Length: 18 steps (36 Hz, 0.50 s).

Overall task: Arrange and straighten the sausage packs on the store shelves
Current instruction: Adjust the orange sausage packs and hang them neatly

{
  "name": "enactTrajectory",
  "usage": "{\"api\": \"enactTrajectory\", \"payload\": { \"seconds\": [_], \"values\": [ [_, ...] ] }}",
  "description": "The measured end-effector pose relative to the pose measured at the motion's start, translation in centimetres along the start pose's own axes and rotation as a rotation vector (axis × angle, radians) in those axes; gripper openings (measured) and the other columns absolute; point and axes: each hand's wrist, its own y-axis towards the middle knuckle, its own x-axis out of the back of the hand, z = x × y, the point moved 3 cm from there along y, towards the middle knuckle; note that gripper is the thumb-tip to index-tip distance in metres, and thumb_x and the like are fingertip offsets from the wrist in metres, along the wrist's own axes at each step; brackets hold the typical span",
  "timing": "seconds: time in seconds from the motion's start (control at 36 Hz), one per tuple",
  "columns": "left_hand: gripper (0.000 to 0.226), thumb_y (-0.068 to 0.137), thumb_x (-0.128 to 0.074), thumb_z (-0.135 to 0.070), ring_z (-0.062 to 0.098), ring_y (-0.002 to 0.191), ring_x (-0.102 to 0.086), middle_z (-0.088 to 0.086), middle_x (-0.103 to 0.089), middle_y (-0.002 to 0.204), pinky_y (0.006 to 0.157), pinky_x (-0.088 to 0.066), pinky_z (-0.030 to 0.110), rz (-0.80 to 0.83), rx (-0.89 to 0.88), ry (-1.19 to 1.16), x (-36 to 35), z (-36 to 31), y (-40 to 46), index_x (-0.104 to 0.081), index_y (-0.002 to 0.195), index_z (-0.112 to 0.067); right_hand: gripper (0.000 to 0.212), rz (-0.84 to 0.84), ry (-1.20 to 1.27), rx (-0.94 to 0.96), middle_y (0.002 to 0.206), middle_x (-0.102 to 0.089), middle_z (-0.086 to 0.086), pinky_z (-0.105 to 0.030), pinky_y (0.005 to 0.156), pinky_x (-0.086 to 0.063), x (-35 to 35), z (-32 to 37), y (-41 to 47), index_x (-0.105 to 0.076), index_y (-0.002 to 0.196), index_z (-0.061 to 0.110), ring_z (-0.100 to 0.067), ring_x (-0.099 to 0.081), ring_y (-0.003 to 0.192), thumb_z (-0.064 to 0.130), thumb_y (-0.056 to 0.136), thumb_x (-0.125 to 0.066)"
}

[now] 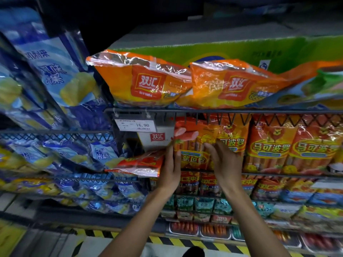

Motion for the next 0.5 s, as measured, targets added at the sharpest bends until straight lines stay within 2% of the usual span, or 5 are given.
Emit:
{"api": "enactTrajectory", "payload": {
  "seconds": [0.11,0.28,0.39,0.44,0.5],
  "values": [
    [0.060,0.105,-0.034,-0.044,0.005,0.148,-0.031,-0.006,-0.033,0.162,0.121,-0.032,0.039,0.041,0.026,-0.011,0.1,0.9,0.0,-0.020,0.161,-0.029,0.028,-0.002,-0.017,-0.012,0.048,-0.029,0.011,-0.022,0.039,-0.016,-0.4,0.0,-0.3,-0.049,0.084,0.024,-0.010,-0.034,0.034,0.046,0.102,-0.050],
    [0.057,0.106,-0.037,-0.044,0.006,0.152,-0.026,-0.010,-0.030,0.164,0.124,-0.028,0.046,0.021,0.002,-0.054,0.2,0.6,-0.7,-0.021,0.160,-0.036,0.042,0.137,0.094,-0.075,0.062,-0.044,0.010,-0.019,0.046,-0.032,-0.2,0.5,-0.8,-0.056,0.114,0.014,-0.007,-0.054,0.058,0.054,0.098,-0.053],
    [0.049,0.109,-0.040,-0.036,0.009,0.151,-0.029,-0.011,-0.035,0.162,0.123,-0.030,0.047,-0.032,-0.171,-0.024,-0.1,-0.6,-1.5,-0.031,0.157,-0.036,0.034,0.174,0.233,-0.198,0.066,-0.049,0.014,-0.012,0.057,-0.039,0.9,0.8,-2.0,-0.055,0.101,0.022,0.000,-0.057,0.064,0.052,0.090,-0.065],
    [0.047,0.109,-0.042,-0.033,0.011,0.149,-0.035,-0.011,-0.041,0.158,0.120,-0.034,0.048,-0.033,-0.237,-0.006,-0.1,-1.0,-1.8,-0.035,0.155,-0.035,0.025,0.112,0.316,-0.271,0.063,-0.053,0.016,-0.012,0.057,-0.039,1.7,0.9,-2.9,-0.058,0.095,0.031,0.001,-0.058,0.061,0.051,0.085,-0.069],
    [0.046,0.109,-0.042,-0.037,0.013,0.148,-0.037,-0.009,-0.044,0.156,0.119,-0.036,0.047,-0.030,-0.311,0.030,0.0,-1.8,-2.3,-0.037,0.155,-0.036,0.021,0.011,0.420,-0.341,0.075,-0.066,0.017,-0.012,0.065,-0.045,2.3,1.1,-4.1,-0.062,0.097,0.038,0.002,-0.064,0.072,0.050,0.082,-0.070]
  ]
}}
